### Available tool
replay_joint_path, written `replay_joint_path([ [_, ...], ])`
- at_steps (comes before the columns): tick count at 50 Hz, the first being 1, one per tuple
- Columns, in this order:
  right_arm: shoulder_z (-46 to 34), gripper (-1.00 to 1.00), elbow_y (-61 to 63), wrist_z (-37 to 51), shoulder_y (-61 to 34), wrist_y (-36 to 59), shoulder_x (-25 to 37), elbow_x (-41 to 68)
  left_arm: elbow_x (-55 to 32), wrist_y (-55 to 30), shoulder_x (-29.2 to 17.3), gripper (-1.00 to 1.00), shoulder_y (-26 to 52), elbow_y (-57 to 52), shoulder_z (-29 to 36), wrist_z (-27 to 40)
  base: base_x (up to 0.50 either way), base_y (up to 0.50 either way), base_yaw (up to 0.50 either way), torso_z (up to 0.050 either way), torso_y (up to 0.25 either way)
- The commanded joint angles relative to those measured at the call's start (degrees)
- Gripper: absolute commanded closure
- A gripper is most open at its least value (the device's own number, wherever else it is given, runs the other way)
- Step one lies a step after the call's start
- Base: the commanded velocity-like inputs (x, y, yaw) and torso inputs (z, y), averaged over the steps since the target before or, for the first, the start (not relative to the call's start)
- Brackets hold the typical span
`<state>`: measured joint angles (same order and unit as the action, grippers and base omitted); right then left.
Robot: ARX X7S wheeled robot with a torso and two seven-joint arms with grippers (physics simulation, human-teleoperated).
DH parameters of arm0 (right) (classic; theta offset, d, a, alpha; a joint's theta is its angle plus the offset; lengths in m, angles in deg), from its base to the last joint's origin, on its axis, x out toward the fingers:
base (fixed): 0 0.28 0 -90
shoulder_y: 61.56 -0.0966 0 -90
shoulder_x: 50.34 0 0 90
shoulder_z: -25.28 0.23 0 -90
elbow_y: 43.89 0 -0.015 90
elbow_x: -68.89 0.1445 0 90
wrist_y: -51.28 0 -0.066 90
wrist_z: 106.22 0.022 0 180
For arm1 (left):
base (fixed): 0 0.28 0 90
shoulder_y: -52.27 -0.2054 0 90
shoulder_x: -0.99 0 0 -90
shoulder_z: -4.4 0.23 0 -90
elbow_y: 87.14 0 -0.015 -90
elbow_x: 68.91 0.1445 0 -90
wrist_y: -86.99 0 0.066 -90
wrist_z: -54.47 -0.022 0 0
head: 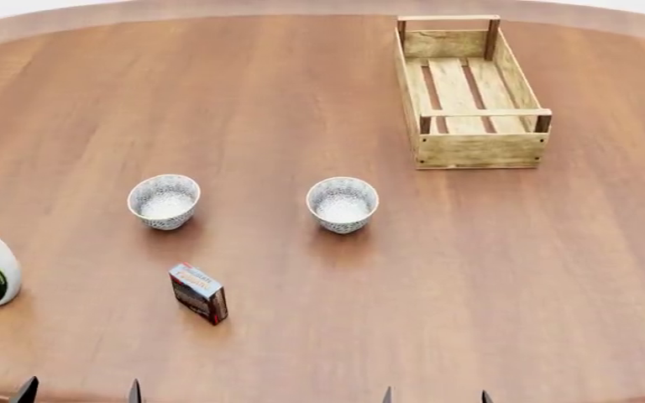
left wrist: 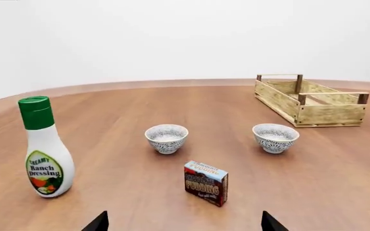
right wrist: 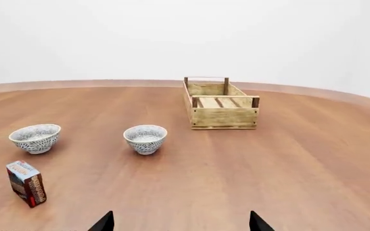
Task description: Stack the right bowl on the left bowl and place them in the tray.
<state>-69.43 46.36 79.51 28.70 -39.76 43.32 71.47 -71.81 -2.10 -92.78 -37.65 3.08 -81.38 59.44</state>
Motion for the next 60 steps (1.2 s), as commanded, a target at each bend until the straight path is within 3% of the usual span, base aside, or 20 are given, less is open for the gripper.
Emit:
replay_joint_path([
  [1, -1.5, -1.0, -0.2, 0.6, 0.1, -0.3, 0.9, 1.0, -0.5, 0.4, -1.0, -1.0, 0.1, 0.1, 1.0, 1.3, 0.0, 0.25, 0.0, 0.0, 0.0],
  [19, -3.3, -1.0, 0.9, 1.9, -0.1, 2.2, 2.0, 1.9, -2.8, -1.9, -2.1, -1.0, 0.2, -1.4, 1.7, 2.6, 0.0, 0.01, 0.0, 0.0, 0.0],
  [41, -1.7, -1.0, 28.7, 3.1, -11.5, 38.7, 5.4, 11.0, -11.6, -39.4, -6.3, -1.0, 12.8, -30.7, 0.9, 5.6, 0.0, 0.0, 0.0, 0.0, 0.0],
  [53, -1.2, -1.0, 37.0, 5.5, -18.3, 49.6, 5.8, 13.5, -14.4, -49.7, -6.5, -1.0, 18.7, -38.7, 0.4, 7.9, 0.0, 0.0, 0.0, 0.0, 0.0],
  [60, -0.6, -1.0, 39.8, 6.4, -19.8, 52.5, 5.7, 14.6, -14.6, -50.2, -7.1, -1.0, 18.8, -39.9, 0.7, 8.0, 0.0, 0.0, 0.0, 0.0, 0.0],
])
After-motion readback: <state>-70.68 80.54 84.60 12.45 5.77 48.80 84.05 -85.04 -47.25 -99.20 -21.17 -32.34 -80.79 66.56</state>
